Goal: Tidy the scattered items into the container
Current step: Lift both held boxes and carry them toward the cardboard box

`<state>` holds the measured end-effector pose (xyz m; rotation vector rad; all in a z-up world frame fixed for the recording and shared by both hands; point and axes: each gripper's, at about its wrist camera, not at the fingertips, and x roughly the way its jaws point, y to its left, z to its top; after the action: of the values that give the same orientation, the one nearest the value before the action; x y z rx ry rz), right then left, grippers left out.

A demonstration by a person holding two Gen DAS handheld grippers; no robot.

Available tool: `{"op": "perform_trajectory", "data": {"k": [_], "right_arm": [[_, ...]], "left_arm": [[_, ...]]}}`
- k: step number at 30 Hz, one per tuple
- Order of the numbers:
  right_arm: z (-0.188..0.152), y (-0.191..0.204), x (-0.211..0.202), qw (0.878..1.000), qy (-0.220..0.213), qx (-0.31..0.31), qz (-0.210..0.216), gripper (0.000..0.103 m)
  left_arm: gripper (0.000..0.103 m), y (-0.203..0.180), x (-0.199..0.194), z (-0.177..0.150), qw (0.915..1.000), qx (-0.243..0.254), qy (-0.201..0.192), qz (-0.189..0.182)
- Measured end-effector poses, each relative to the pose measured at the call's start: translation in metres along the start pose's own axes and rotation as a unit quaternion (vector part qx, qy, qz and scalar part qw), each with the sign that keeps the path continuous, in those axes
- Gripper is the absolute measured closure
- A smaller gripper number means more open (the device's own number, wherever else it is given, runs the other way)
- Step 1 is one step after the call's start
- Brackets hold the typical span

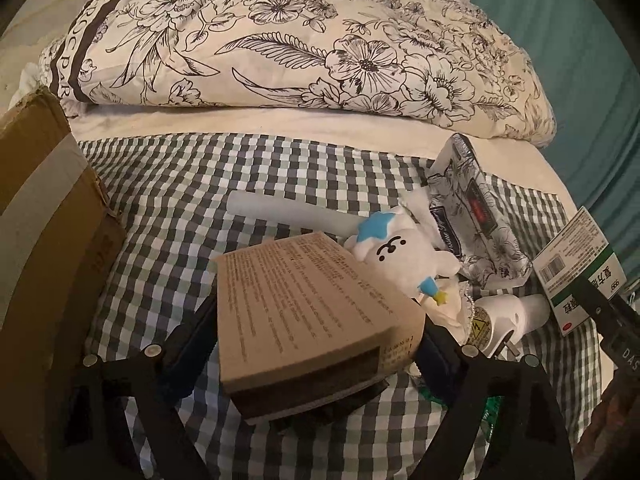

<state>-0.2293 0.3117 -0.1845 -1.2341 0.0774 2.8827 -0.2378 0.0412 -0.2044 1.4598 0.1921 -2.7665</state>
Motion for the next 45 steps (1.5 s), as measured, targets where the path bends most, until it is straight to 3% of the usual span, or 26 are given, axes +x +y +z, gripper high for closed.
{"op": "perform_trajectory", "data": {"k": [22, 45], "right_arm": [[-0.004, 0.044, -0.067, 0.999, -0.047, -0.025, 0.001, 0.005], [-0.004, 0.077, -0.159, 0.995, -0.099, -0.024, 0.000, 0.005]], "left_arm": [[0.016, -0.002, -0.058, 0.001, 0.9982, 0.022, -0.048, -0.028], [0.016, 0.023, -0.154, -0.002, 0.9918, 0.029, -0.119, -0.036]]}}
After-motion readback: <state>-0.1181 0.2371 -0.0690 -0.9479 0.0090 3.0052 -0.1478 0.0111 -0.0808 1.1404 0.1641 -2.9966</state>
